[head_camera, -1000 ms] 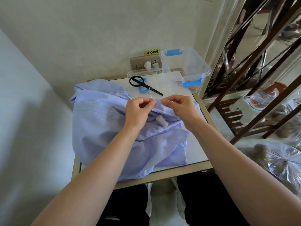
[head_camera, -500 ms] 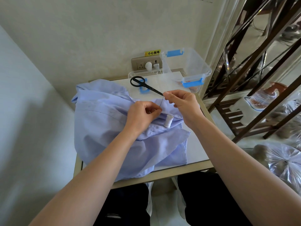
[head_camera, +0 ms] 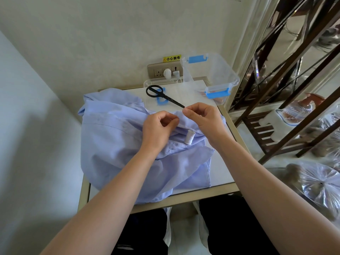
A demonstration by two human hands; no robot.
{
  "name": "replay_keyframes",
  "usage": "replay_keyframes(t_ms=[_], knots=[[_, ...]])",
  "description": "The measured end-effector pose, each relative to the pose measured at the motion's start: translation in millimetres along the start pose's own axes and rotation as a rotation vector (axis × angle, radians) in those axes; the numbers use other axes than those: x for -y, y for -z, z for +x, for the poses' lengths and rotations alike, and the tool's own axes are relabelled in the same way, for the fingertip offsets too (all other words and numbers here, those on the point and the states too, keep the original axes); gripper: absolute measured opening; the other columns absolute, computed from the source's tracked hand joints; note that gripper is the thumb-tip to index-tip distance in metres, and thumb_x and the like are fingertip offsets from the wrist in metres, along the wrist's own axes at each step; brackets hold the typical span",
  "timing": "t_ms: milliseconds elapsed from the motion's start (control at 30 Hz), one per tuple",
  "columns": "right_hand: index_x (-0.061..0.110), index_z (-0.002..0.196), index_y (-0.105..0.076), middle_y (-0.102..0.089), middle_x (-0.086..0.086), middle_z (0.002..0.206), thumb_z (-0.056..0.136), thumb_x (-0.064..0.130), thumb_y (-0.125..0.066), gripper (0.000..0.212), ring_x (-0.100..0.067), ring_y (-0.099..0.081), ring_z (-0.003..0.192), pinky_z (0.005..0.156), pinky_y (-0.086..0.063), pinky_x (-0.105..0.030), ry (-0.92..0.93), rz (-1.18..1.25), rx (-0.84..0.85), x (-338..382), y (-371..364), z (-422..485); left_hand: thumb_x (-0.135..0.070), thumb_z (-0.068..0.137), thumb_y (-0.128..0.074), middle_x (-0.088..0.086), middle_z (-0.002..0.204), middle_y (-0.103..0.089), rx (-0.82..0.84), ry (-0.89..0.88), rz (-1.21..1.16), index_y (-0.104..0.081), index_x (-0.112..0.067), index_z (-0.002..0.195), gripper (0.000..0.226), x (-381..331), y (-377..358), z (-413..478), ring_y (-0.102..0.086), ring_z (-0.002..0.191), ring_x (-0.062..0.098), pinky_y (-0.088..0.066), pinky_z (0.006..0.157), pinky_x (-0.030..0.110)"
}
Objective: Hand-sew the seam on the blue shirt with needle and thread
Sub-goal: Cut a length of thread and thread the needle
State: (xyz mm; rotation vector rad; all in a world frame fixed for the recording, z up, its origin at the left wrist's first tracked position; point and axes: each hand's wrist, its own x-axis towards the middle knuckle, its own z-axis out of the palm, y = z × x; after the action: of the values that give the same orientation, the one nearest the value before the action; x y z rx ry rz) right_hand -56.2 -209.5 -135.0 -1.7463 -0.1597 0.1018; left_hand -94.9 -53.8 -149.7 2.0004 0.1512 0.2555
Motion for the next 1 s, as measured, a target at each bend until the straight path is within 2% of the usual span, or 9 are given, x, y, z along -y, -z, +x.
replay_keyframes(t_ms=[67,167,233,333,433,700,833,933,1000], knots=[[0.007,0.088,-0.07,-0.068,-0.005,0.08,0.089,0.013,-0.07,0.006,-0.007,-0.058,0.072,0.07,-0.046,-0.019,0.006,0.001,0.014,0.6,-0.9,-1.6,-0.013,0.086,-0.072,-0.007,0.075,-0.071,-0.078,0.012,-0.072,-0.072,-0.016,0.086,0.003,2.2,1.2,0.6,-0.067,0.069,0.01,-0.055,0.069,0.028],[-0.002,0.09,-0.065,-0.069,-0.012,0.08,0.092,0.005,-0.065,0.007,0.001,-0.054,0.054,0.057,-0.041,-0.01,0.01,0.024,0.063,4.0,-2.3,-5.7,-0.014,0.087,-0.071,-0.005,0.078,-0.071,-0.113,-0.002,-0.147,-0.073,-0.017,0.091,0.005,1.8,3.7,1.2,-0.065,0.068,0.009,-0.052,0.068,0.024],[-0.002,0.089,-0.063,-0.066,-0.01,0.071,0.093,0.004,-0.063,0.006,0.0,-0.048,0.045,0.05,-0.038,-0.009,0.009,0.031,0.087,4.6,-2.2,-6.9,-0.016,0.089,-0.07,-0.006,0.079,-0.071,-0.099,-0.038,-0.134,-0.074,-0.016,0.097,0.009,1.6,4.9,0.8,-0.066,0.072,0.01,-0.053,0.07,0.023],[0.004,0.084,-0.064,-0.053,-0.002,0.057,0.092,0.006,-0.065,0.008,-0.005,-0.039,0.047,0.051,-0.035,-0.016,0.008,0.006,0.078,0.7,-0.8,-3.9,-0.018,0.09,-0.069,-0.008,0.081,-0.071,-0.091,-0.072,-0.109,-0.074,-0.018,0.099,0.011,3.3,5.5,0.7,-0.065,0.075,0.008,-0.053,0.072,0.023],[0.007,0.082,-0.064,-0.041,-0.004,0.059,0.091,0.008,-0.066,0.009,-0.009,-0.033,0.052,0.054,-0.031,-0.021,0.011,-0.029,0.089,-1.1,0.0,-2.3,-0.018,0.09,-0.07,-0.01,0.086,-0.072,-0.088,-0.091,-0.098,-0.074,-0.021,0.098,0.01,4.2,4.4,0.0,-0.065,0.076,0.007,-0.051,0.071,0.02],[0.007,0.079,-0.062,-0.039,0.002,0.054,0.091,0.002,-0.063,0.012,-0.002,-0.03,0.044,0.047,-0.027,-0.011,0.033,-0.073,0.108,3.4,1.7,-5.7,-0.018,0.09,-0.07,-0.008,0.092,-0.073,-0.061,-0.179,-0.008,-0.074,-0.017,0.103,0.014,-0.2,-0.4,-2.6,-0.066,0.079,0.008,-0.053,0.072,0.02],[0.009,0.078,-0.063,-0.041,-0.003,0.057,0.09,0.004,-0.064,0.013,-0.003,-0.03,0.045,0.046,-0.026,-0.012,0.041,-0.076,0.12,5.6,1.6,-5.5,-0.018,0.09,-0.069,-0.007,0.084,-0.071,-0.064,-0.218,0.032,-0.072,-0.018,0.089,0.003,-3.2,-1.5,-3.3,-0.065,0.076,0.011,-0.053,0.071,0.025],[0.006,0.082,-0.065,-0.043,-0.008,0.061,0.09,0.007,-0.066,0.008,-0.003,-0.031,0.047,0.048,-0.027,-0.011,0.043,-0.094,0.128,4.3,1.2,-6.2,-0.019,0.091,-0.068,-0.007,0.08,-0.068,-0.077,-0.239,0.057,-0.068,-0.021,0.083,0.008,-3.4,-0.5,-3.0,-0.064,0.074,0.011,-0.053,0.068,0.027],[0.006,0.082,-0.065,-0.041,-0.003,0.057,0.09,0.008,-0.067,0.008,-0.002,-0.03,0.047,0.048,-0.027,-0.011,0.043,-0.089,0.12,3.8,1.4,-7.0,-0.018,0.091,-0.067,-0.008,0.078,-0.068,-0.078,-0.247,0.056,-0.066,-0.023,0.082,0.011,-3.4,0.2,-3.6,-0.064,0.073,0.011,-0.053,0.067,0.027]])
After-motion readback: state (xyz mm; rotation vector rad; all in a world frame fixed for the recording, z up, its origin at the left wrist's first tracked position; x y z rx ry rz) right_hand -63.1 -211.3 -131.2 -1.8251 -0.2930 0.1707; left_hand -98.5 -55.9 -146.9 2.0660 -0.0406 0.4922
